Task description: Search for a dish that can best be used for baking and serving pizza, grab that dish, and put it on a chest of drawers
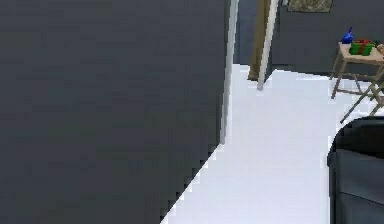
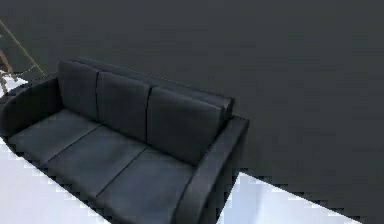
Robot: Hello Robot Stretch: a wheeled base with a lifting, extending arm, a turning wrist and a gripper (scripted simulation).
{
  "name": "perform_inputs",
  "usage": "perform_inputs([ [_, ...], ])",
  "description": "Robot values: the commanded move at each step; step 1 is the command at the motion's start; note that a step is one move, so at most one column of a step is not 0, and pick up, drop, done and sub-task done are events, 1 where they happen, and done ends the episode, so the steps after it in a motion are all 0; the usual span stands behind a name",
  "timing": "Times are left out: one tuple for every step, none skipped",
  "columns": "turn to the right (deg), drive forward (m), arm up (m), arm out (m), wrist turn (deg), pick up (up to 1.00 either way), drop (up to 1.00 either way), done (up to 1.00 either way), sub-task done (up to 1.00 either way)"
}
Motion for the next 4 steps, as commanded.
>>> perform_inputs([
  [0.0, 0.4, 0.0, 0.0, 0.0, 0.0, 0.0, 0.0, 0.0],
  [30.0, 0.0, 0.0, 0.0, 0.0, 0.0, 0.0, 0.0, 0.0],
  [0.0, 1.0, 0.0, 0.0, 0.0, 0.0, 0.0, 0.0, 0.0],
  [3.0, 0.0, 0.0, 0.0, 0.0, 0.0, 0.0, 0.0, 0.0],
])
